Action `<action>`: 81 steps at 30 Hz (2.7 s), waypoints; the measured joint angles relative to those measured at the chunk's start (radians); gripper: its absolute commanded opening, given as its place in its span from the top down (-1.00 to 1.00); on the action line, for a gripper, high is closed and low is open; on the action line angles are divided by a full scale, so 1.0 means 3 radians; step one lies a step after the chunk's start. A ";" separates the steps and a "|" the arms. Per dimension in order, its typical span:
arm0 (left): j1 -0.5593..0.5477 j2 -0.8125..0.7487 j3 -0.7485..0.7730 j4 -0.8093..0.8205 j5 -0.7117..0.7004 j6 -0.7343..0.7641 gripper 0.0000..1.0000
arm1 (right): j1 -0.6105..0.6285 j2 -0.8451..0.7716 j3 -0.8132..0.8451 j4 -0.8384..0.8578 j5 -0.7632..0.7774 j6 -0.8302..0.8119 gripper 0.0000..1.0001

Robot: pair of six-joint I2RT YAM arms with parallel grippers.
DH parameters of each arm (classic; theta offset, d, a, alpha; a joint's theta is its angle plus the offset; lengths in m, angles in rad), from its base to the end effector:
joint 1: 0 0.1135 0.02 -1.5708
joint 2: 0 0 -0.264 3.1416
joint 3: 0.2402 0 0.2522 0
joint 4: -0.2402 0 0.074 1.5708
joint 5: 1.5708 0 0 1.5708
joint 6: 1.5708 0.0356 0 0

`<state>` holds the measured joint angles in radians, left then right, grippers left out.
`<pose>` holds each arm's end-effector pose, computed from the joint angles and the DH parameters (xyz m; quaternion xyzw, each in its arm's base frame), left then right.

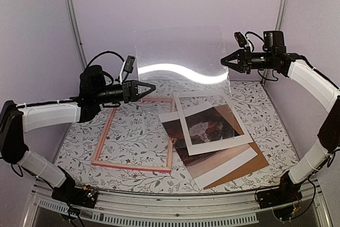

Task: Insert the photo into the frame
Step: Pass from the right arm to the left, then adjust the backboard at the center of the board.

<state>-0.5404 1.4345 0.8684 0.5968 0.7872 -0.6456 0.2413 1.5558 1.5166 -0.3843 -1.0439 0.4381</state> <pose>0.2633 -0.1874 0.2973 0.2411 0.6565 -0.5919 0.4006 0.3295 0.1128 0.3901 -0.1977 0.7511 0.5516 0.3040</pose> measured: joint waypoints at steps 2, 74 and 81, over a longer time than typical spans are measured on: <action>0.0000 -0.0123 0.0001 -0.0252 -0.0093 0.0056 1.00 | 0.0000 0.0022 -0.0043 -0.0020 0.0066 -0.0032 0.18; 0.0154 -0.1425 0.1480 -0.4869 -0.2036 0.1095 1.00 | 0.1822 0.1787 -0.0225 -0.0598 0.4336 -0.0341 -0.54; 0.0167 -0.1381 0.1438 -0.4818 -0.1958 0.1105 1.00 | 0.1737 0.1495 -0.0435 -0.0403 0.3863 -0.0338 -0.55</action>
<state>-0.4904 1.0203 1.2999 -0.8486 0.1997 -0.3141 0.7624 2.0045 1.3861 -0.5053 0.1150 0.3367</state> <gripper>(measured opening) 0.007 0.773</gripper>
